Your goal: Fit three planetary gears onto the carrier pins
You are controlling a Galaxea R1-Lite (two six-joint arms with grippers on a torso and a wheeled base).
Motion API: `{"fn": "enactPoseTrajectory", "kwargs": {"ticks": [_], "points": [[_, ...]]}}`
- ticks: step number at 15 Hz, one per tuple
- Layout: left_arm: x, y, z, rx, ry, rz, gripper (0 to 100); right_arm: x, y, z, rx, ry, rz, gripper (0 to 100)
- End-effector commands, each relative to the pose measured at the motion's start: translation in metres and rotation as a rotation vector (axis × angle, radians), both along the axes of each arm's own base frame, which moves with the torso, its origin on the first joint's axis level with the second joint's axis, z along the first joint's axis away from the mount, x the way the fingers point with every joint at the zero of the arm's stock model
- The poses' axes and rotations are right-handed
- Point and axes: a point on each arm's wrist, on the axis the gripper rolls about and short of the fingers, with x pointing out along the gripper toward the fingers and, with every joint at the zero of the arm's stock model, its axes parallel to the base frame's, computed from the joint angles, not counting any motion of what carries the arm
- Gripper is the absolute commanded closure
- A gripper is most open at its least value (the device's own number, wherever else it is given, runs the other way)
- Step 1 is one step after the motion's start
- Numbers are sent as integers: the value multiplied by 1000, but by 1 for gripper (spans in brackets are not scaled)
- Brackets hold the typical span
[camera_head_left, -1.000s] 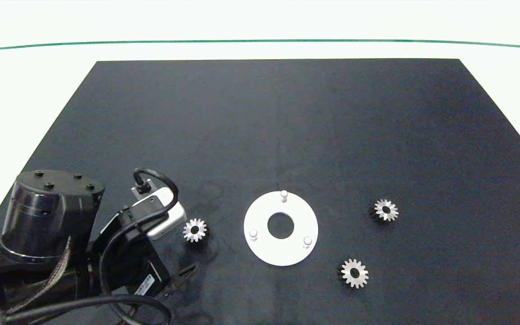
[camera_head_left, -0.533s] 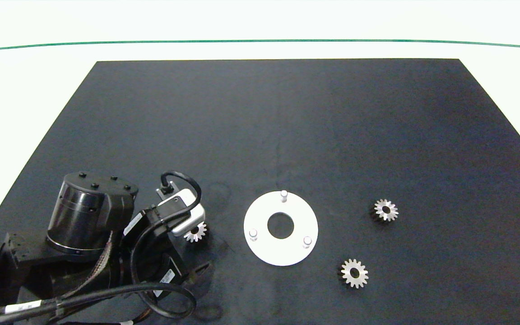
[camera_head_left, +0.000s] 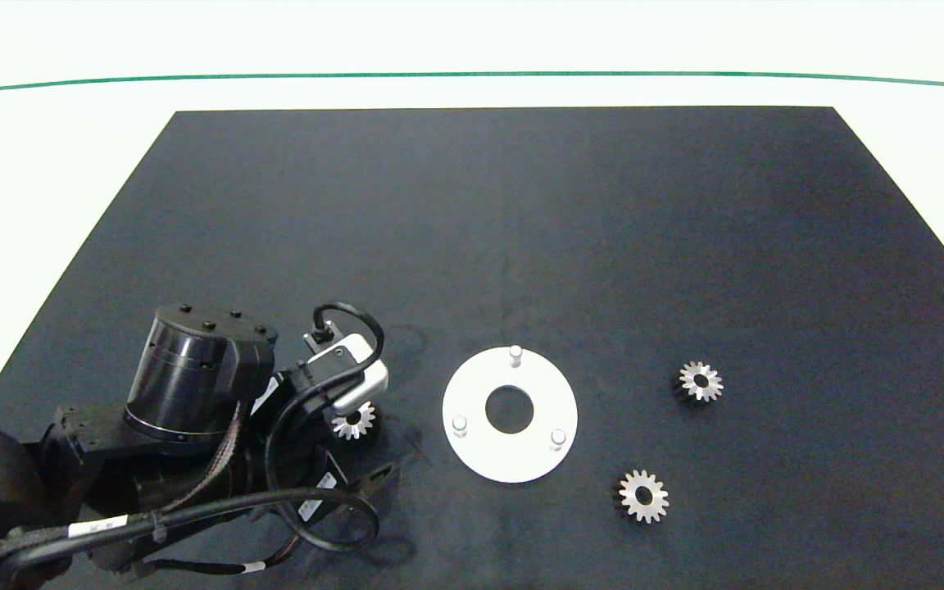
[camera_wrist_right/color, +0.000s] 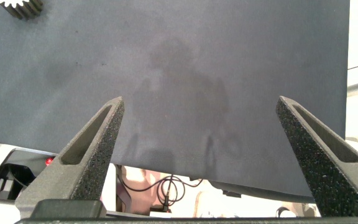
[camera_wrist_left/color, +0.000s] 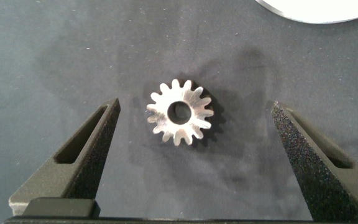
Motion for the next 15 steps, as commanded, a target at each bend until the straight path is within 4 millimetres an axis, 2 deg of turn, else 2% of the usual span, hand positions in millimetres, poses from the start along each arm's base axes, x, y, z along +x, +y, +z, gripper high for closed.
{"fn": "enactPoseTrajectory", "kwargs": {"ticks": [1, 15], "points": [[5, -4, -6, 14, 18, 1, 4, 0, 0, 0, -2, 1, 1, 0], [10, -2, -5, 21, 17, 10, 31, -1, 0, 0, -1, -2, 0, 0]]}}
